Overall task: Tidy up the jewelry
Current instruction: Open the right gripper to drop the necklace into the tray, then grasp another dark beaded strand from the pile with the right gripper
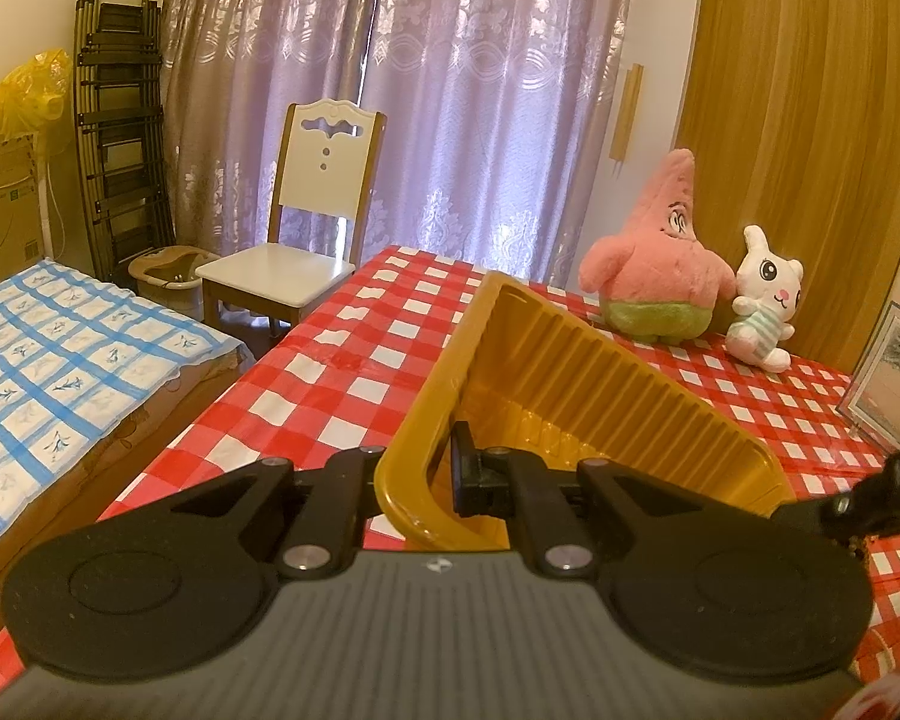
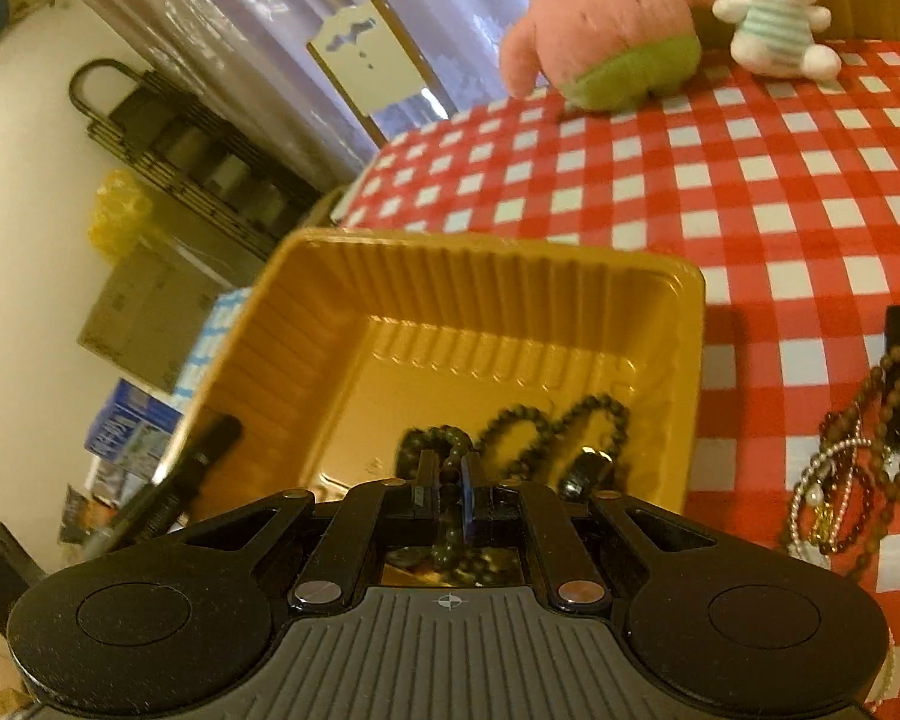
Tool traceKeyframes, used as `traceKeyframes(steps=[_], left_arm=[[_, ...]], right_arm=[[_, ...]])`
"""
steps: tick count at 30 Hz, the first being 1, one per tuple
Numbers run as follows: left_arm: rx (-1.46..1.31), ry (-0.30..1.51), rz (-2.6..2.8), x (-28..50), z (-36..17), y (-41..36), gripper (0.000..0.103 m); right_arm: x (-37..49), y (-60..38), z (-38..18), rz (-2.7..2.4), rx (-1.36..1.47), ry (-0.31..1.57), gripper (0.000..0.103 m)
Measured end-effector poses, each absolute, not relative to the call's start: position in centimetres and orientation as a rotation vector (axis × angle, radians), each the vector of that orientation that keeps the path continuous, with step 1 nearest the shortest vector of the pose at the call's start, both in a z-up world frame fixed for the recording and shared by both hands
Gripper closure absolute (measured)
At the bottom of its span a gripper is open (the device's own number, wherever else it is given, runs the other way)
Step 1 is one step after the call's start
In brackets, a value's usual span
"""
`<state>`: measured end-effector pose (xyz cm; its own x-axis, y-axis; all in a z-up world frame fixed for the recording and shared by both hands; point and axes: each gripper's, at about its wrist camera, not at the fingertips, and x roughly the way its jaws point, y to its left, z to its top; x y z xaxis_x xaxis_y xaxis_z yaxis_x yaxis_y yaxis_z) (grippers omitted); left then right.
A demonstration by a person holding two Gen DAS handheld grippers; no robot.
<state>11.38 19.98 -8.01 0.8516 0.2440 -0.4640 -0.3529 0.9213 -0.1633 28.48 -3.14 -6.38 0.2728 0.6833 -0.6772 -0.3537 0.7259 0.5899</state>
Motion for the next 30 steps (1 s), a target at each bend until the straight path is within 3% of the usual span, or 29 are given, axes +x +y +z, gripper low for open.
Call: traceKeyframes(steps=[2,4,5,30], left_arm=[[-0.248,0.454,0.318,11.4,-8.1,20.0,0.094],[-0.248,0.454,0.318,11.5,-8.1,20.0,0.094],[-0.248,0.454,0.318,11.5,-8.1,20.0,0.094],[-0.247,0.457,0.317,11.5,-8.4,20.2,0.094]], right_arm=[[27.9,-3.1,-6.3,0.710,0.319,1.073,0.086],[27.4,-3.3,-6.2,0.710,0.304,1.046,0.053],[27.1,-3.6,-6.1,0.707,0.305,1.028,0.051],[22.6,-19.5,-8.2,0.263,0.195,0.944,0.051]])
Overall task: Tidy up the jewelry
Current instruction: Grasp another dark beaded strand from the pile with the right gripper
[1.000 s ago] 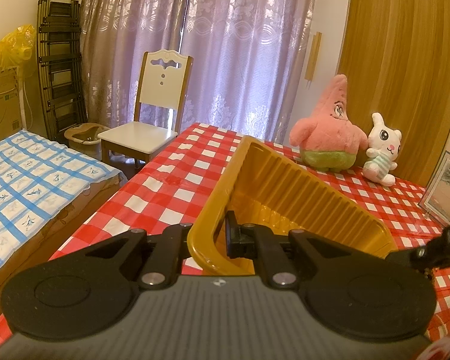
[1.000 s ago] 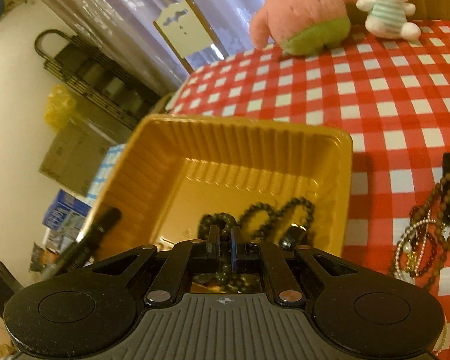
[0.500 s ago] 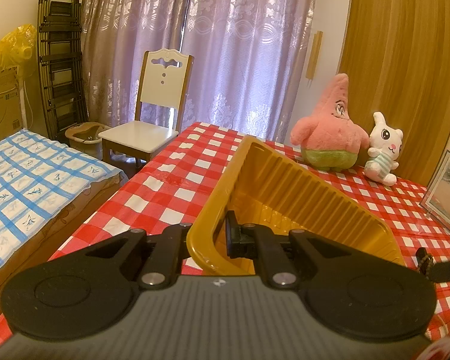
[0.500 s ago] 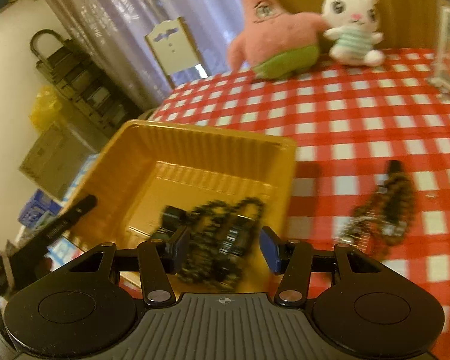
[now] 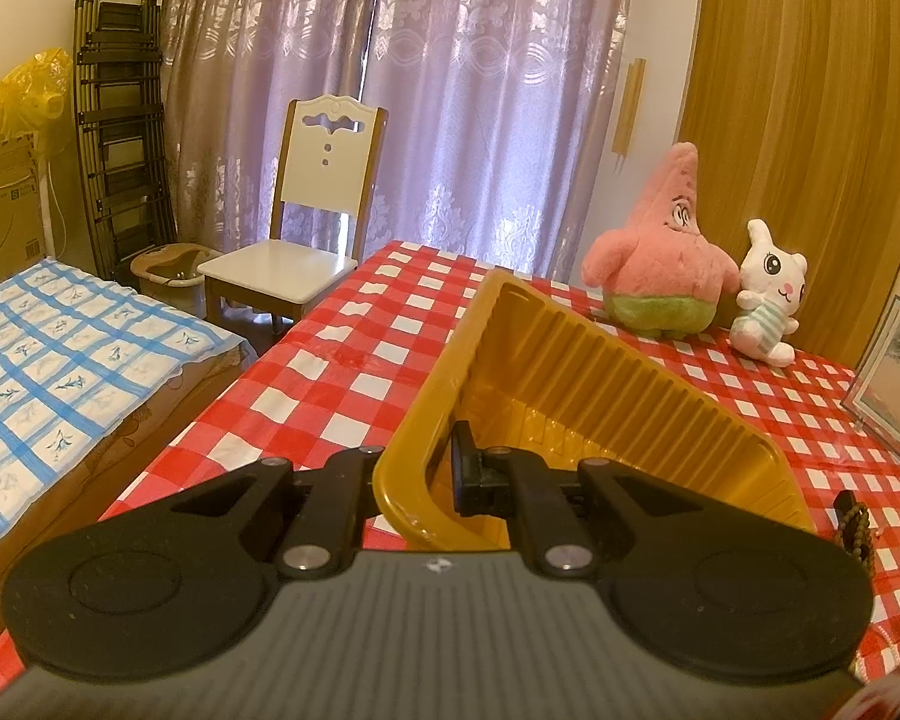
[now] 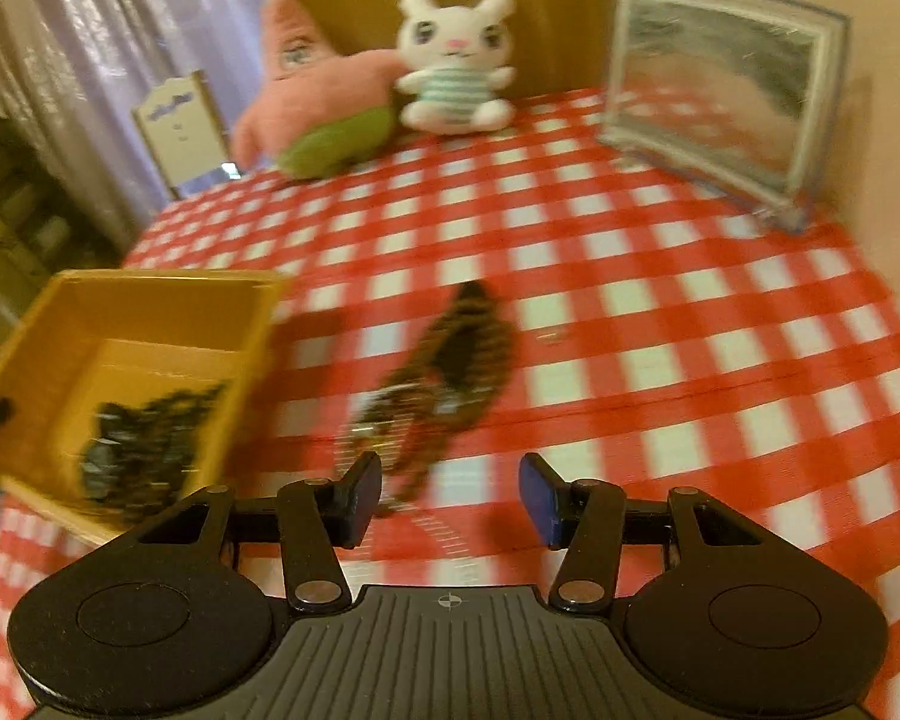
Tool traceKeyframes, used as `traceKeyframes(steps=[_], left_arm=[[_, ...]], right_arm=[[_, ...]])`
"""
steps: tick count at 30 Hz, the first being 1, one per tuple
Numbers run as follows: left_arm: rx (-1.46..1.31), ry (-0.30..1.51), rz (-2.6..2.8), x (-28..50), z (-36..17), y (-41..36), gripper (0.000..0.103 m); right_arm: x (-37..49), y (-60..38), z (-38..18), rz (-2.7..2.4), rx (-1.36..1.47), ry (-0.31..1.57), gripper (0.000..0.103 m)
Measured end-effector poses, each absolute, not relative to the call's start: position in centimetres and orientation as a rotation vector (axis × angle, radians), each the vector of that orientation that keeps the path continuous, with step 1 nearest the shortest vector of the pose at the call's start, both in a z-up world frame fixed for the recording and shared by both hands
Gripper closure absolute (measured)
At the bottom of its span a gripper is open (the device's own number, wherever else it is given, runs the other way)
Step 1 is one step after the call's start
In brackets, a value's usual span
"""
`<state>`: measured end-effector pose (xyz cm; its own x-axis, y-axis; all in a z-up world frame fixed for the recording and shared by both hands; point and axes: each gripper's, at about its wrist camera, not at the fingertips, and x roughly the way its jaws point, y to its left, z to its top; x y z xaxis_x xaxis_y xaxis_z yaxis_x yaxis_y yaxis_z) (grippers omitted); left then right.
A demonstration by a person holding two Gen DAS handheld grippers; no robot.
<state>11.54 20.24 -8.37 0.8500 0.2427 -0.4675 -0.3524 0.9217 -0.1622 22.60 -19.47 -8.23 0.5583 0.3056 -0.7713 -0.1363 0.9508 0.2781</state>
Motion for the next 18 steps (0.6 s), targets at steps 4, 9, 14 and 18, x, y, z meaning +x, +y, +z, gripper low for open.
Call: traceKeyframes(steps=[4,9,14,18], left_arm=[[-0.247,0.457,0.318,11.6,-8.4,20.3,0.094],[-0.249,0.461,0.321,11.4,-8.7,20.5,0.094],[-0.244,0.466,0.329,11.3,-8.9,20.5,0.094],[-0.240,0.471,0.335,11.4,-8.9,20.4,0.093]], right_arm=[[23.7,-20.5,-9.1,0.240,0.126,0.909,0.051],[25.5,-20.4,-10.3,0.241,0.037,0.873,0.056],[27.9,-20.3,-11.7,0.254,0.004,0.866,0.067],[29.6,-20.0,-12.8,0.259,-0.020,0.865,0.073]])
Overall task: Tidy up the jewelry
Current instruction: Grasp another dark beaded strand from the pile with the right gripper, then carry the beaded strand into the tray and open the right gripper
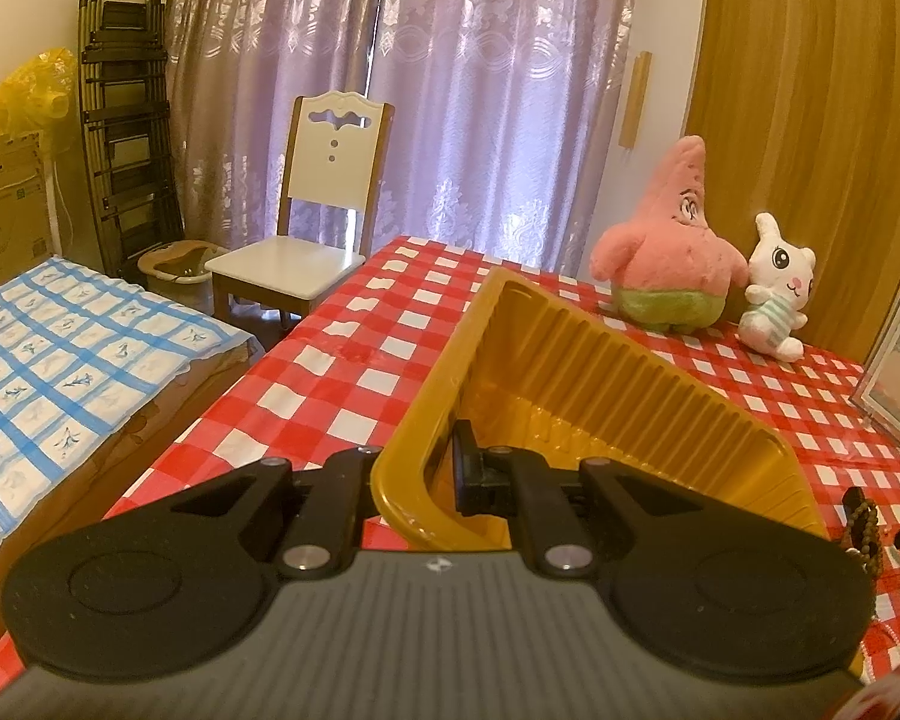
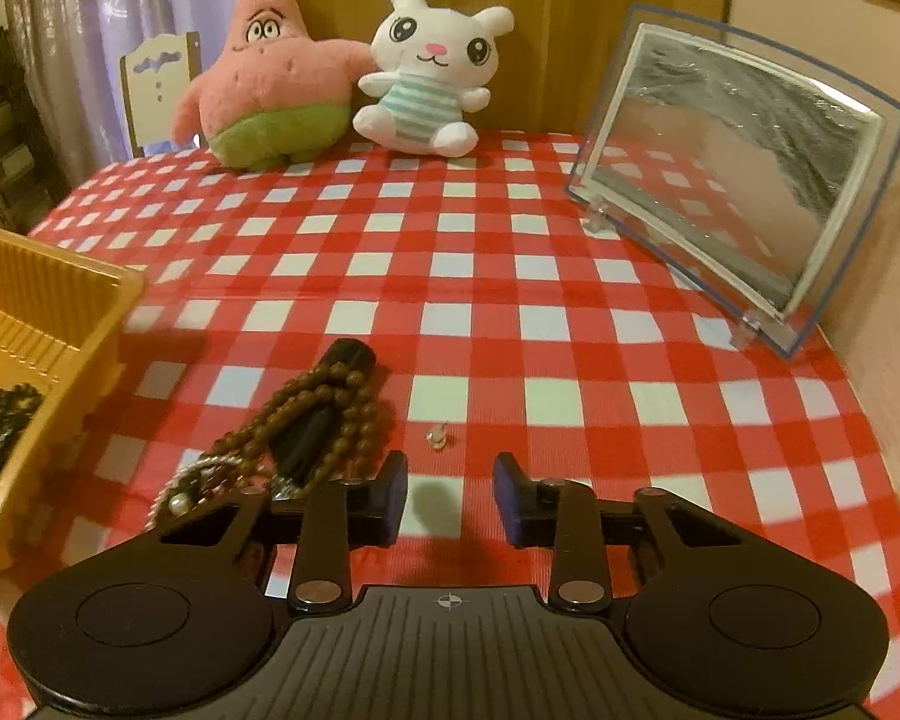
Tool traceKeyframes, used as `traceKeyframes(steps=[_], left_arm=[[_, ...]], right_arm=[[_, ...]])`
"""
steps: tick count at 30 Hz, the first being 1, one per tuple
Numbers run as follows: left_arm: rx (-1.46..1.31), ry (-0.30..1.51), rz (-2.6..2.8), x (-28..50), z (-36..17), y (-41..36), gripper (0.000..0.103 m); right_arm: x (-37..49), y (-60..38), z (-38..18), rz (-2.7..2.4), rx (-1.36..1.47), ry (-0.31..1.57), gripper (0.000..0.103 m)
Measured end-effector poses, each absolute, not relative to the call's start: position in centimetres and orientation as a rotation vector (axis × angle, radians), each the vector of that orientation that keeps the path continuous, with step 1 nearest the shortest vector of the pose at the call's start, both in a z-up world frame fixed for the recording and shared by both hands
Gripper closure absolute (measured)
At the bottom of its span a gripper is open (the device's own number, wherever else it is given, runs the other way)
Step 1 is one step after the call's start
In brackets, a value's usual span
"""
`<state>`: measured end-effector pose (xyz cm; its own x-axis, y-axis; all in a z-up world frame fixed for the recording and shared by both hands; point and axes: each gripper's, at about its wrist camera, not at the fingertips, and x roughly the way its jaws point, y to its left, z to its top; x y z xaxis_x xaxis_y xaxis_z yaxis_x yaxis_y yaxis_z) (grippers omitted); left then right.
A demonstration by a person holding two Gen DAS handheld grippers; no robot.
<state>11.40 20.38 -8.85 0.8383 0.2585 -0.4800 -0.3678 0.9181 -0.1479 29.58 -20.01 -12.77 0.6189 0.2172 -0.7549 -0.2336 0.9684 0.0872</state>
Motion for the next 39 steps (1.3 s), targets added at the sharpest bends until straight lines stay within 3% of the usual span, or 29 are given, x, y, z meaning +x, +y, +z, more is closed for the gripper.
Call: traceKeyframes(steps=[11,13,20,26,39], left_arm=[[-0.237,0.478,0.342,11.4,-8.7,20.4,0.093],[-0.237,0.477,0.341,11.4,-8.7,20.4,0.093],[-0.237,0.478,0.341,11.5,-8.7,20.3,0.093],[-0.238,0.478,0.342,11.6,-8.7,20.3,0.093],[-0.243,0.477,0.344,11.5,-8.5,20.3,0.093]], right_arm=[[31.1,-18.8,-13.8,0.282,-0.078,0.849,0.086],[31.2,-18.6,-13.9,0.296,-0.092,0.846,0.095],[30.6,-18.2,-13.4,0.287,-0.106,0.842,0.096],[28.8,-17.2,-9.5,0.359,-0.003,0.781,0.096],[23.3,-5.4,-5.4,0.807,0.025,0.813,0.096]])
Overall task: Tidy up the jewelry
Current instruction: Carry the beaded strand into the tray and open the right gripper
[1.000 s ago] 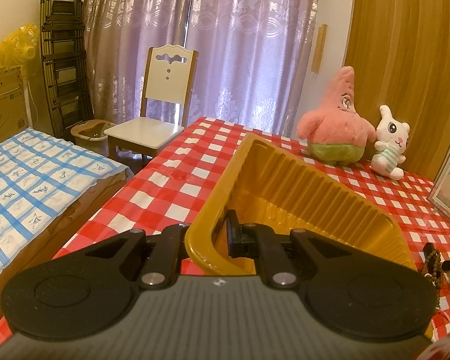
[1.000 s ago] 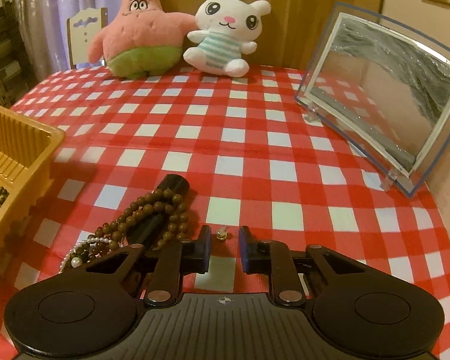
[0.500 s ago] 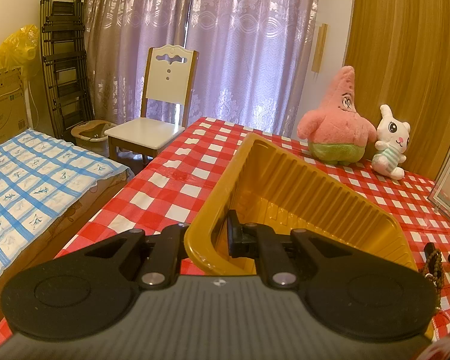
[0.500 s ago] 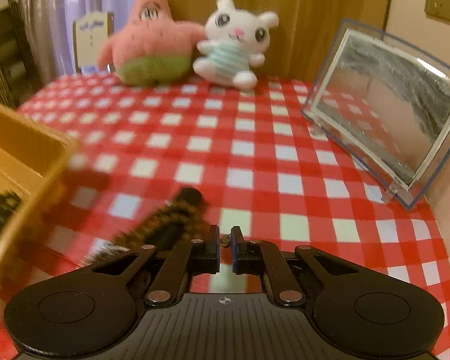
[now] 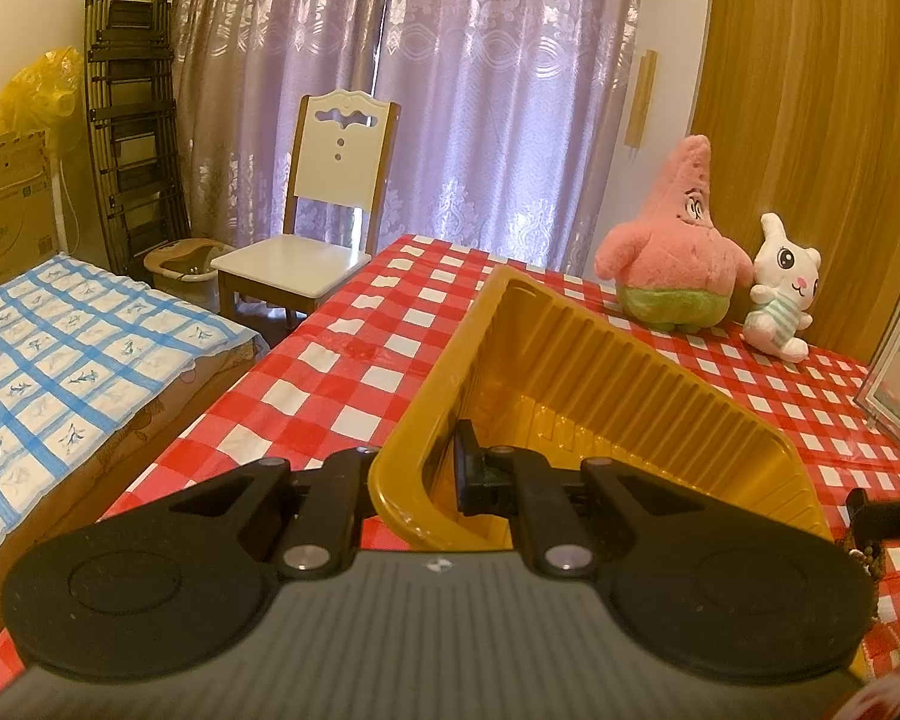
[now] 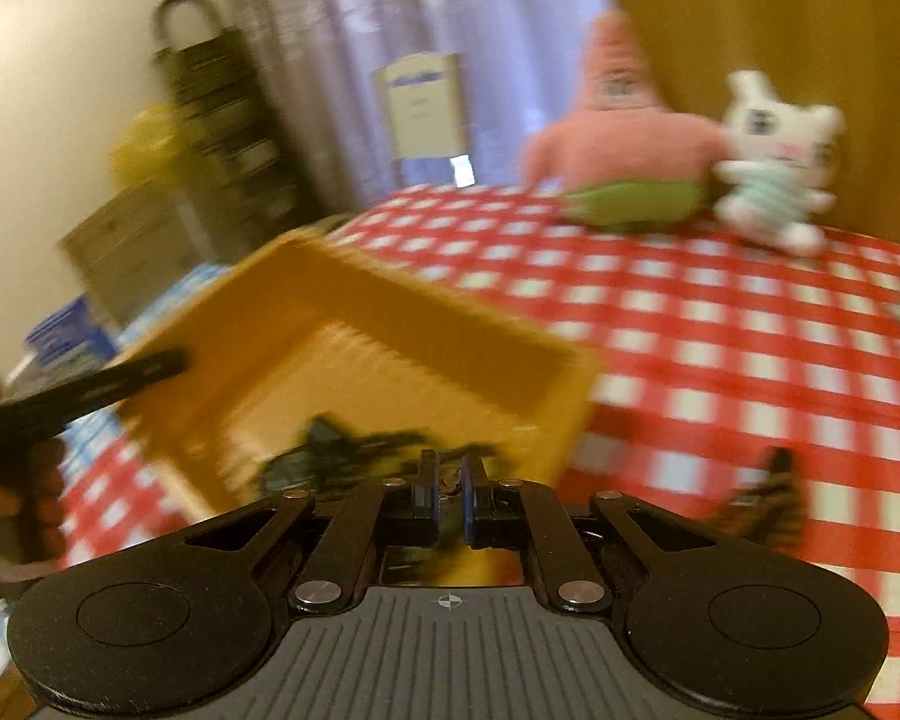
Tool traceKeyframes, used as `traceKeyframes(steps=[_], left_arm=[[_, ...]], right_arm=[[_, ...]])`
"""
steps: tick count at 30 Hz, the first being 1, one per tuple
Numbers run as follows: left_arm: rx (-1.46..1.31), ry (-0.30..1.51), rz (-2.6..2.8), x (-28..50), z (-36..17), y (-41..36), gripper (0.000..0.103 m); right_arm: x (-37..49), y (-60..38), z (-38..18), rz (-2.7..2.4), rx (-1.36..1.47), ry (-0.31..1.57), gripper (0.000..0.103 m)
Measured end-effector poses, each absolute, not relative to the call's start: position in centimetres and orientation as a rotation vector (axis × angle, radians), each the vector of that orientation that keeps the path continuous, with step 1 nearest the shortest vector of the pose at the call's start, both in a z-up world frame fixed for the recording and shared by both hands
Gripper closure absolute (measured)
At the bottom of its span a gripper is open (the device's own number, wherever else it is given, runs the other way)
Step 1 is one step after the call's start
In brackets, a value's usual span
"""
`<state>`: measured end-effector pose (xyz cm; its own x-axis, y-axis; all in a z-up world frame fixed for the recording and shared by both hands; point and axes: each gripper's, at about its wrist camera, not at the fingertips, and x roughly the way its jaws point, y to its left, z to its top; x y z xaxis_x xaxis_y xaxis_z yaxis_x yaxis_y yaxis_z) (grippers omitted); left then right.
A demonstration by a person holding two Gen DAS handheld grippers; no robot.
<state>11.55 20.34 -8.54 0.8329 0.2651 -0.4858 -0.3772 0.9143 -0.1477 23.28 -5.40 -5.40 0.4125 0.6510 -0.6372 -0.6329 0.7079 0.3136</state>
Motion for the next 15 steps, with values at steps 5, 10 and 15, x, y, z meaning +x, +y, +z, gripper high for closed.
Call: traceKeyframes(steps=[5,10,15], left_arm=[[-0.247,0.475,0.345,11.4,-8.4,20.3,0.093],[-0.248,0.472,0.346,11.3,-8.3,20.2,0.093],[-0.249,0.472,0.347,11.2,-8.3,20.1,0.093]], right_arm=[[22.9,-1.6,-6.8,0.846,-0.035,0.871,0.096],[23.4,-0.3,-7.9,0.841,-0.074,0.895,0.096],[23.4,0.0,-8.0,0.844,-0.070,0.887,0.096]])
